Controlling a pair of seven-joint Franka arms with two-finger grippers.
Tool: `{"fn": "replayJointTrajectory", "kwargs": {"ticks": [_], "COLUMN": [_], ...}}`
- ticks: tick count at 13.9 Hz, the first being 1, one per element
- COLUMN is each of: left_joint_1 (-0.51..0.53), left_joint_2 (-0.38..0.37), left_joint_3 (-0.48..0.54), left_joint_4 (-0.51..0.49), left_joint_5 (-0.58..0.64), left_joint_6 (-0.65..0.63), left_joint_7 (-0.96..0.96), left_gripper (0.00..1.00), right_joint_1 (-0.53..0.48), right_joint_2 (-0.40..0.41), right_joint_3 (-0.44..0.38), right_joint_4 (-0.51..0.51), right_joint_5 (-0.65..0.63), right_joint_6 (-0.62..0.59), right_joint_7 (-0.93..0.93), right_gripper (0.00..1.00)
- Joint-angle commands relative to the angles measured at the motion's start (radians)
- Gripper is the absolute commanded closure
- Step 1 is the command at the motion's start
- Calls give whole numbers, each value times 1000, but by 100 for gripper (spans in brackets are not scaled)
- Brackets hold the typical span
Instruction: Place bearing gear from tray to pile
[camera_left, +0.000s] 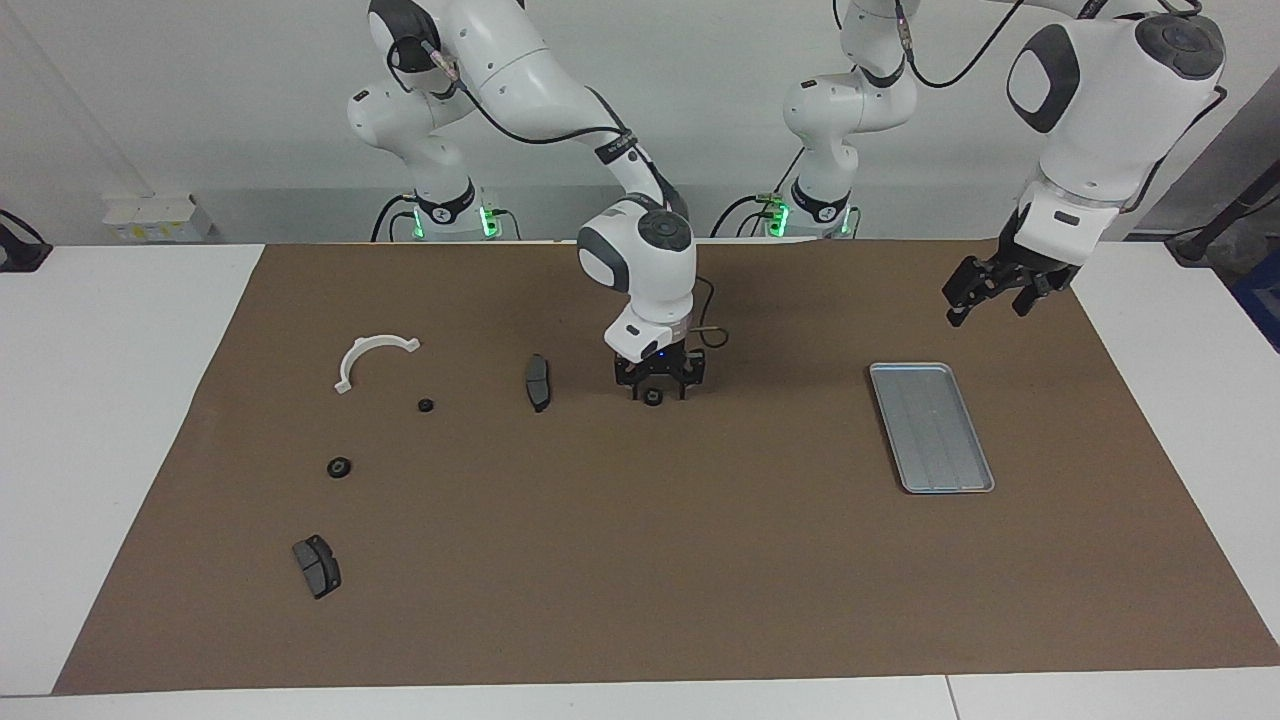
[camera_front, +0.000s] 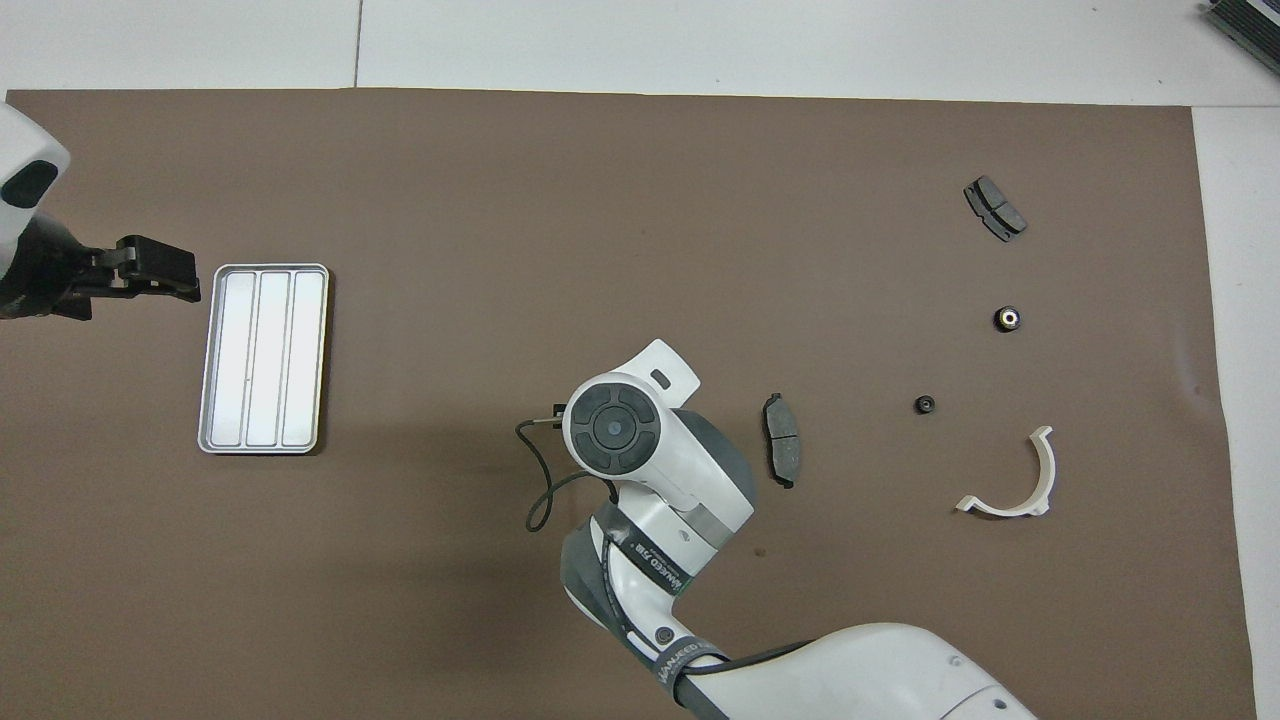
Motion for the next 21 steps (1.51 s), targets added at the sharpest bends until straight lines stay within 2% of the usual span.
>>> {"fn": "replayJointTrajectory", "kwargs": {"ticks": [1,2,5,6,9,11,16,21], "left_joint_1": [10,10,10,10,10,10,10,10], "left_joint_2": [-22,-22,-22,-22,-22,-22,-22,-22], "left_joint_3": [-8,-8,-8,-8,-8,-8,-8,-8], "left_joint_4": [-25,-25,-25,-25,-25,-25,-25,-25], "left_joint_5": [17,17,17,17,17,17,17,17], "left_joint_6": [13,13,13,13,13,13,13,13], "left_joint_7": [0,0,0,0,0,0,0,-1], "left_gripper": [0,0,0,0,0,0,0,0], "right_joint_1": [-5,-18,-47,-68,-177,-269,-490,-606], "right_joint_2": [0,-3,-3,-14,-80,-94,-64,9], "right_joint_3": [-2,-2,-8,-8,-7,-7,-4,0], "right_joint_4": [0,0,3,2,-7,-10,-10,-9], "right_joint_5": [-27,-27,-28,-28,-27,-27,-11,-7], "right_joint_6": [16,18,30,30,25,27,61,131], "right_joint_7": [28,17,2,-16,-94,-177,-462,-578], "right_gripper": [58,72,96,100,100,100,100,100]}}
